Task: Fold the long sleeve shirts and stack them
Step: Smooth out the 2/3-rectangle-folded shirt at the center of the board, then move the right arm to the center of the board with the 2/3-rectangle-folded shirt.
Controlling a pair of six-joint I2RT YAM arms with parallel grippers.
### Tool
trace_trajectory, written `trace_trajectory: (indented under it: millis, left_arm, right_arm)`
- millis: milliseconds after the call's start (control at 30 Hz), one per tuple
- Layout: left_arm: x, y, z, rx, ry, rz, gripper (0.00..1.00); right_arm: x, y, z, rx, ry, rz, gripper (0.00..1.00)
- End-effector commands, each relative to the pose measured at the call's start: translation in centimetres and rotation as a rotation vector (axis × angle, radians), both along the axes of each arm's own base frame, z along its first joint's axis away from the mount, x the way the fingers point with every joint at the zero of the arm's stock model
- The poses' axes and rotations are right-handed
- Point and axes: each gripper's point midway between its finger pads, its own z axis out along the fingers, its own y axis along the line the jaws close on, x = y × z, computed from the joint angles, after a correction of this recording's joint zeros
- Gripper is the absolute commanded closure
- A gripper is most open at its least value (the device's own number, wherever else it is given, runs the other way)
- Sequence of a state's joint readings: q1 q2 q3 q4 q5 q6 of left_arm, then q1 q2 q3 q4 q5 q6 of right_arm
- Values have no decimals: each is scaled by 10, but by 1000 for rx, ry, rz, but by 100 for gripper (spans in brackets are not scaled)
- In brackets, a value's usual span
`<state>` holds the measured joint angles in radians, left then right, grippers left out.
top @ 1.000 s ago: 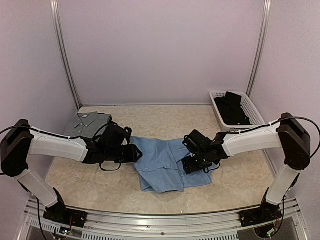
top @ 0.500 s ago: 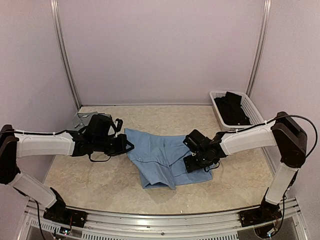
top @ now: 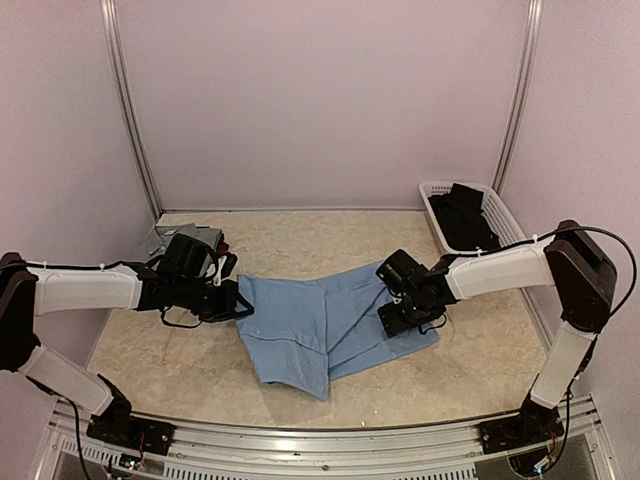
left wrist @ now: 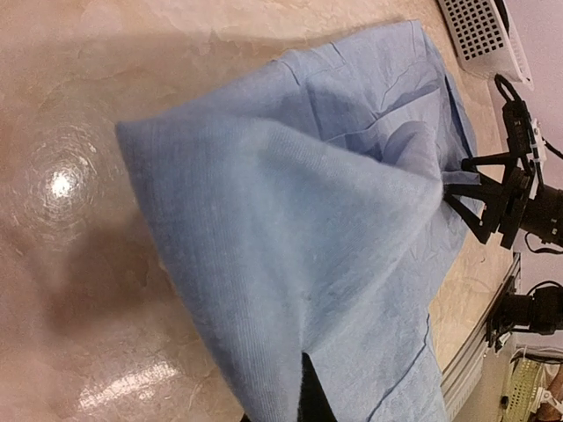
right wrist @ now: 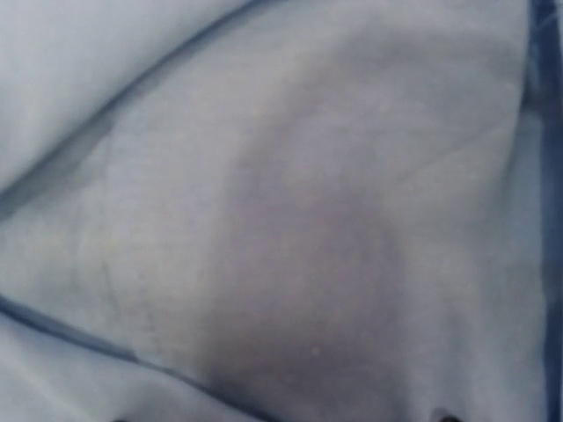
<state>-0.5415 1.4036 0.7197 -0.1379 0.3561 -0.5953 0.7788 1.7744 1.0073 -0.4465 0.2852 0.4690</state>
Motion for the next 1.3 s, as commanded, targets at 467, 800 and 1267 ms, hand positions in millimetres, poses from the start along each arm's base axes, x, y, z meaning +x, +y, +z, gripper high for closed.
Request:
trace_trajectory:
  millis: [467, 800, 1267]
  left_arm:
    - [-29, 41, -38, 35, 44, 179, 81]
    - [-20, 37, 8, 8, -136, 163, 43]
    - [25, 7, 48, 2, -337, 67, 29]
  right_arm:
    - [-23, -13, 9, -44, 72, 223, 24]
    - [-19, -10, 35, 1, 13, 207, 22]
    - [-16, -17, 0, -54, 94, 87, 23]
